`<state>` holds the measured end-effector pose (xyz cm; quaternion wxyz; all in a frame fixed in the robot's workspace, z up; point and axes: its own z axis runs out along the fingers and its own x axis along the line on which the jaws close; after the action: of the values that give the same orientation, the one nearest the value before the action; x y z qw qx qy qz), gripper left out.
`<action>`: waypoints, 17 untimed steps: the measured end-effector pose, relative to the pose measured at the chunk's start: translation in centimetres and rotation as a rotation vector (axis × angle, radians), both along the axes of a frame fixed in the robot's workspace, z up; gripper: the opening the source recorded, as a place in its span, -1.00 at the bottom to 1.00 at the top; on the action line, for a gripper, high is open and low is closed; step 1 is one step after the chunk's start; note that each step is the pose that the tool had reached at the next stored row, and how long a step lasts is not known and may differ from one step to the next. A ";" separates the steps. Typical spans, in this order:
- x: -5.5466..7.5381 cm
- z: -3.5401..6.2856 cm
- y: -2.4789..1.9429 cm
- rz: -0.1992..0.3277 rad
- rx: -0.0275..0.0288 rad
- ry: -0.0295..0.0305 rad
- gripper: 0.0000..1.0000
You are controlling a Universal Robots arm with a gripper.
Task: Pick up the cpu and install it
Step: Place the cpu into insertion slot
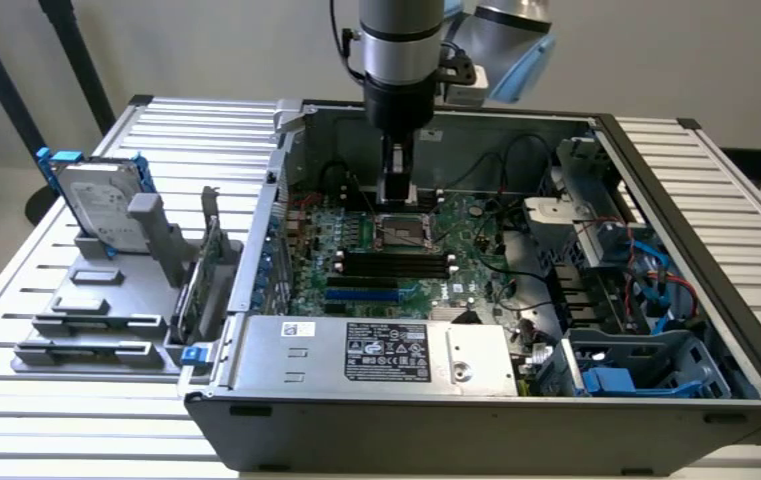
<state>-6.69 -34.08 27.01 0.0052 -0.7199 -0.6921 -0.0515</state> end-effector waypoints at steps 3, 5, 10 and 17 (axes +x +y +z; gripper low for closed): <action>0.0 -0.32 -0.09 0.013 -0.0001 -0.0021 0.09; 0.1 -0.66 -0.10 0.022 -0.0002 -0.0023 0.09; 0.8 -1.57 -0.18 0.026 0.0000 -0.0022 0.09; 1.2 -2.85 -0.18 0.026 -0.0001 -0.0023 0.09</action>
<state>-5.49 -34.26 24.16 0.0050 -0.7109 -0.7014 -0.0523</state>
